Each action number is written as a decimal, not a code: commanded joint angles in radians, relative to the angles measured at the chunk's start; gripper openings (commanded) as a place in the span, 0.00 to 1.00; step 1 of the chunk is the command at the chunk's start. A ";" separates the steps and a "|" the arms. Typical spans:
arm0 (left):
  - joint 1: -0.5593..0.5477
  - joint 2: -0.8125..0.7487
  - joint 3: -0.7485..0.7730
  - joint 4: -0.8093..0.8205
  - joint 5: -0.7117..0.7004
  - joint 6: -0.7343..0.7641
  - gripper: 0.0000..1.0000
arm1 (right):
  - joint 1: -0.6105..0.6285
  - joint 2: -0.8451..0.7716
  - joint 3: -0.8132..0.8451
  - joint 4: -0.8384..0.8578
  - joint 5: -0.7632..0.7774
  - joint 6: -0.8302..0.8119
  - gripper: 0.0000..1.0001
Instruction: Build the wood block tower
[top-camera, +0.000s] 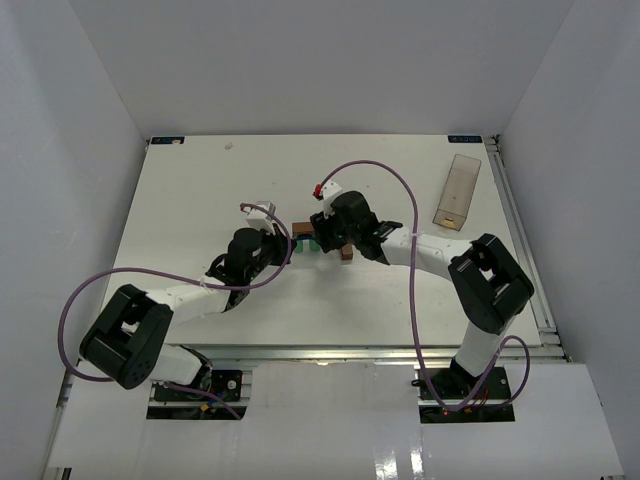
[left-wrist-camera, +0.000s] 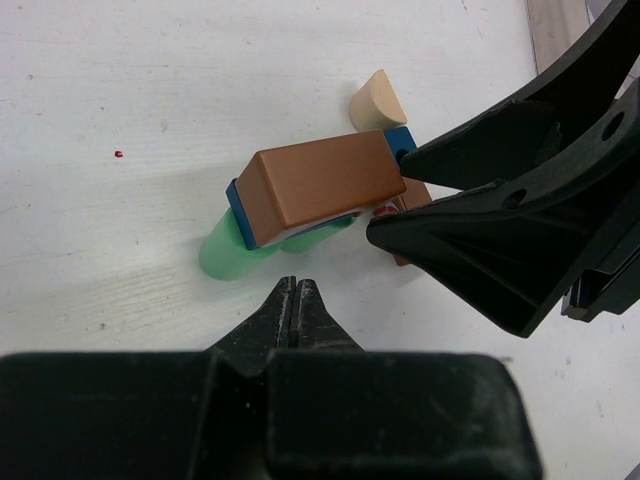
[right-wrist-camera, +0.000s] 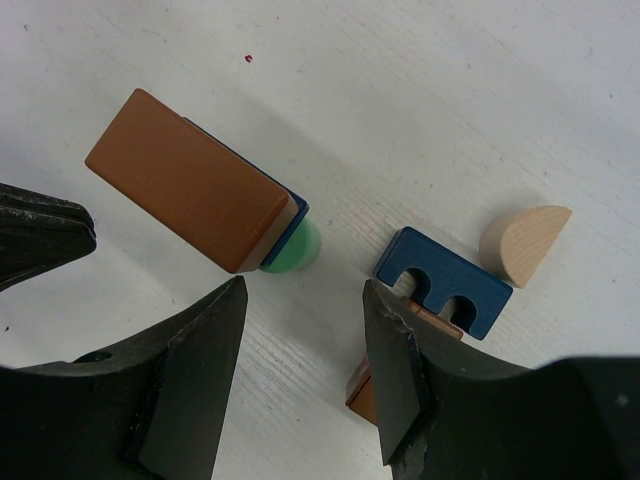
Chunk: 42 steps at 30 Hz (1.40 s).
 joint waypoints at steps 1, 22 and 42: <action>0.004 0.000 0.029 0.024 -0.001 0.011 0.00 | 0.005 0.004 0.049 0.045 0.018 -0.012 0.56; 0.003 0.014 0.032 0.029 -0.007 0.014 0.00 | 0.003 0.013 0.067 0.027 0.014 -0.015 0.56; 0.003 0.019 0.040 0.023 -0.027 0.008 0.00 | 0.005 -0.115 -0.098 0.036 0.091 0.021 0.56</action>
